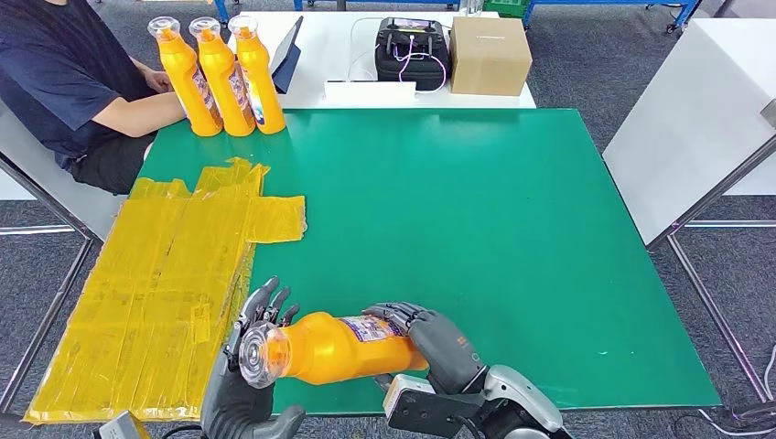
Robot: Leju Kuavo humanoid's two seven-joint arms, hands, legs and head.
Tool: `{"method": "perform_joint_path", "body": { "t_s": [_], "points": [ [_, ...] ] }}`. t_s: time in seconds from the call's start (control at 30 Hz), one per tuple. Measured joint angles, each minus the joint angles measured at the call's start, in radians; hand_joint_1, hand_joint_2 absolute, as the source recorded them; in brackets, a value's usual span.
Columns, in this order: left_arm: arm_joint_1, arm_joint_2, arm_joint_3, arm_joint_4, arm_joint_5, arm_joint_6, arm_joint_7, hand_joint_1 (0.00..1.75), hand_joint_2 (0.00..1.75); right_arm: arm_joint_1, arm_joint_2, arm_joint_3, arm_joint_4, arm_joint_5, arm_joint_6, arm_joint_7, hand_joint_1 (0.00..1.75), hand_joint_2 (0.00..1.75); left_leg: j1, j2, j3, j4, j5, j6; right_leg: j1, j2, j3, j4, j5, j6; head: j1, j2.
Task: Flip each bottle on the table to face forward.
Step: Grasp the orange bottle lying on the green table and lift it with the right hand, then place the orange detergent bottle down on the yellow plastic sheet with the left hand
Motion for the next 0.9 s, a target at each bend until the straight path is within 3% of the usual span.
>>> {"method": "perform_joint_path", "body": {
  "t_s": [0.07,0.2,0.9],
  "points": [
    [-0.002,0.004,-0.007,0.001,0.008,-0.002,0.000,0.03,1.75,0.000,0.000,0.000,0.000,0.000,0.000,0.000,1.75,1.75,0.000,0.000,0.000,0.000,0.000,0.000,0.000,0.000,0.000,0.000,0.000,0.000,0.000,0.000],
    [-0.011,0.012,-0.019,0.009,0.044,-0.016,0.000,1.70,1.75,0.001,0.003,0.002,0.000,0.000,0.001,0.000,1.75,1.75,0.000,0.000,0.000,0.000,0.000,0.000,0.000,0.000,0.000,0.000,0.000,0.000,0.000,0.000],
    [-0.050,0.031,-0.030,0.036,0.050,-0.022,-0.007,1.75,1.75,-0.065,0.062,0.061,0.078,-0.005,0.031,0.000,1.75,1.75,0.000,-0.001,0.000,0.000,0.000,0.000,0.000,0.000,0.001,0.000,0.000,0.000,0.000,0.000]
  ]
}}
